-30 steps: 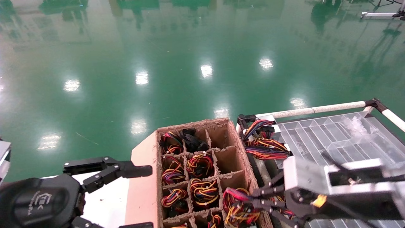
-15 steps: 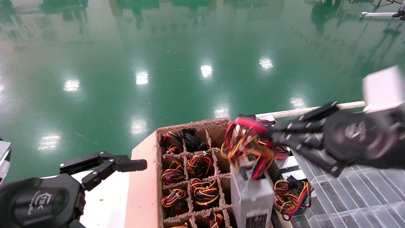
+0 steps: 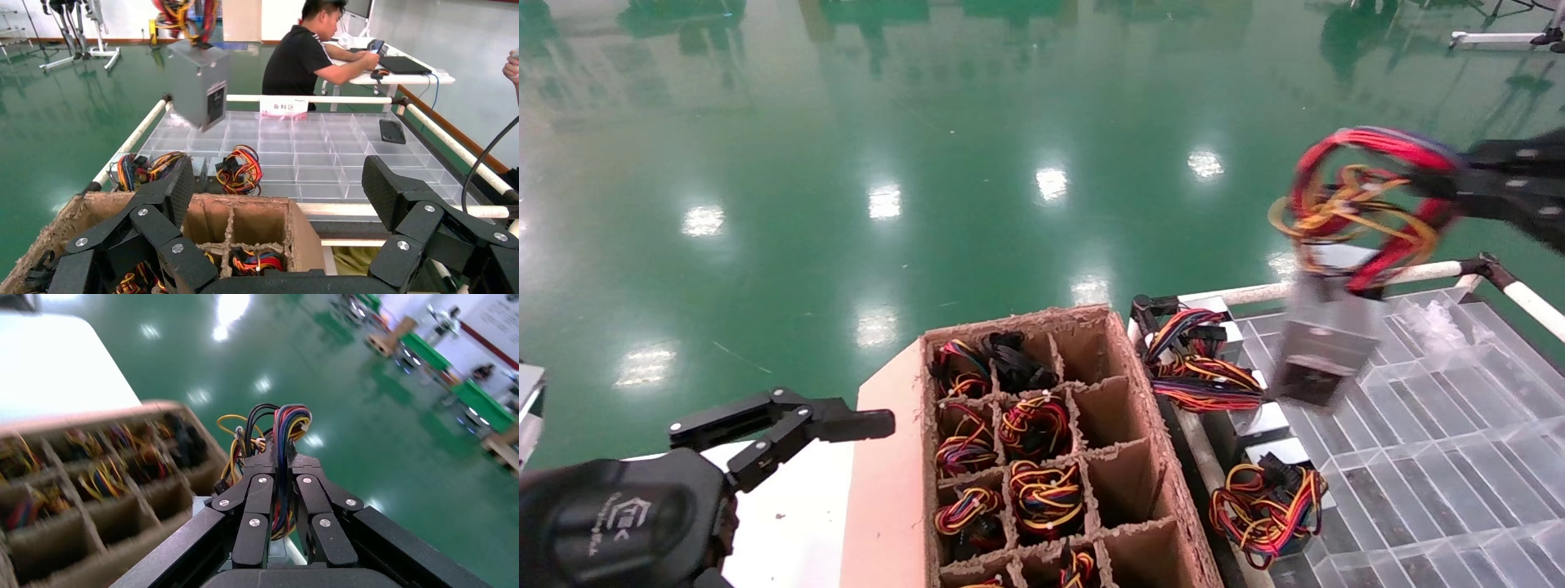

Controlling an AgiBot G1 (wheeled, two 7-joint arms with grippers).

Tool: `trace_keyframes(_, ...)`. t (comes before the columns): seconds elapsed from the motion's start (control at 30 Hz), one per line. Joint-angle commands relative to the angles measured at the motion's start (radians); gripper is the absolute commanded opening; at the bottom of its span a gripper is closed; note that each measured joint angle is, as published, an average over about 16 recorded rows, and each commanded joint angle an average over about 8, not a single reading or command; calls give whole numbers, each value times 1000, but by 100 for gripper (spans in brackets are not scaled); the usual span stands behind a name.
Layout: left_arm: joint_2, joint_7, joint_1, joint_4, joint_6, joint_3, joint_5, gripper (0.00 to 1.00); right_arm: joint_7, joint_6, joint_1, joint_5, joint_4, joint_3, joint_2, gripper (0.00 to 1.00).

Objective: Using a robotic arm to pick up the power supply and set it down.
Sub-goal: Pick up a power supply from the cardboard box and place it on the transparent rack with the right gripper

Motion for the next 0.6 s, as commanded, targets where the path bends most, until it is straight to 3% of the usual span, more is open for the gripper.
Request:
trace_keyframes(0.03, 0, 0, 0, 0, 0, 0, 0, 100, -17, -17, 23, -13, -28, 7, 26, 0)
trace_keyframes(0.33, 0, 0, 0, 0, 0, 0, 0, 100, -150, -66, 14, -71, -150, -55, 115, 0)
trace_keyframes(0.6, 0, 0, 0, 0, 0, 0, 0, 100, -233, -71, -59, -26, -174, -165, 158, 0)
